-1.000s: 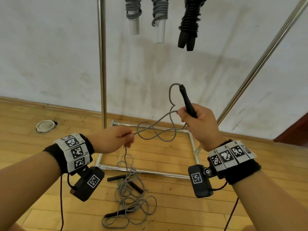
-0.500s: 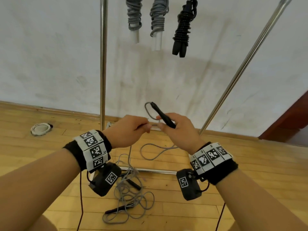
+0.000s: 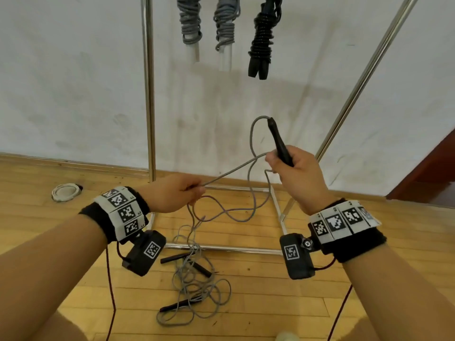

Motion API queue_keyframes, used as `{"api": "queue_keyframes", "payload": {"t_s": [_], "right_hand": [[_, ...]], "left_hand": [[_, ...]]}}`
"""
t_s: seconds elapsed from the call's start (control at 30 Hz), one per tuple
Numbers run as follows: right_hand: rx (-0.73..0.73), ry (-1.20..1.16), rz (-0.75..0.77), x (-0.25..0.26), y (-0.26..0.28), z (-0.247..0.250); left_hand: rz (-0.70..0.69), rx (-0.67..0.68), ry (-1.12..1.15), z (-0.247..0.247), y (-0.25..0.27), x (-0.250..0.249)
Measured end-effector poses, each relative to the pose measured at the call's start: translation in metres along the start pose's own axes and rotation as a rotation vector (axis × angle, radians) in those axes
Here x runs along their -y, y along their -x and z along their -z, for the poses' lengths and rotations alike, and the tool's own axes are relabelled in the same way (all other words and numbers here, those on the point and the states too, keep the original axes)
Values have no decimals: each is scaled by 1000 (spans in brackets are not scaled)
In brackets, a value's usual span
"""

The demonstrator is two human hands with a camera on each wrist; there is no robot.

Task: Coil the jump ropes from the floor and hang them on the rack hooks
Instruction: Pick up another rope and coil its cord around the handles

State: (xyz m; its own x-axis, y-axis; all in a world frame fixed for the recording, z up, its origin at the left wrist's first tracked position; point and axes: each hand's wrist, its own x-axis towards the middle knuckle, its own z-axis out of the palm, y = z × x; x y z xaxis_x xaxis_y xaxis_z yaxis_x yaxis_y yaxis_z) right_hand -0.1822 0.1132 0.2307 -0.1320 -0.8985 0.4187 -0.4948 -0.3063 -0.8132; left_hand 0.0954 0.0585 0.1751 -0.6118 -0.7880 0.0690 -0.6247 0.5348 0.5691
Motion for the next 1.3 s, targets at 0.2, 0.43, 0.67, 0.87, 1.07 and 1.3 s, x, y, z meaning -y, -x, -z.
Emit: {"api": "queue_keyframes", "payload": {"t_s": [0.2, 0.43, 0.67, 0.87, 1.07, 1.3], "right_hand": [[-48, 18, -49, -14, -12, 22], [31, 61, 7, -8, -5, 16], [332, 5, 26, 13, 17, -18], [269, 4, 41, 24, 16, -17], [-30, -35, 30, 19, 0, 13], [-73, 187, 14, -5, -10, 16]], "left_hand": [[144, -66, 78, 3, 0, 6], [55, -305, 43, -1, 8, -41], [-65, -489, 161, 0, 7, -101], [-10, -342, 137, -6, 15, -83], [41, 2, 35, -10, 19, -42], [109, -23, -11, 5, 5, -25]]}}
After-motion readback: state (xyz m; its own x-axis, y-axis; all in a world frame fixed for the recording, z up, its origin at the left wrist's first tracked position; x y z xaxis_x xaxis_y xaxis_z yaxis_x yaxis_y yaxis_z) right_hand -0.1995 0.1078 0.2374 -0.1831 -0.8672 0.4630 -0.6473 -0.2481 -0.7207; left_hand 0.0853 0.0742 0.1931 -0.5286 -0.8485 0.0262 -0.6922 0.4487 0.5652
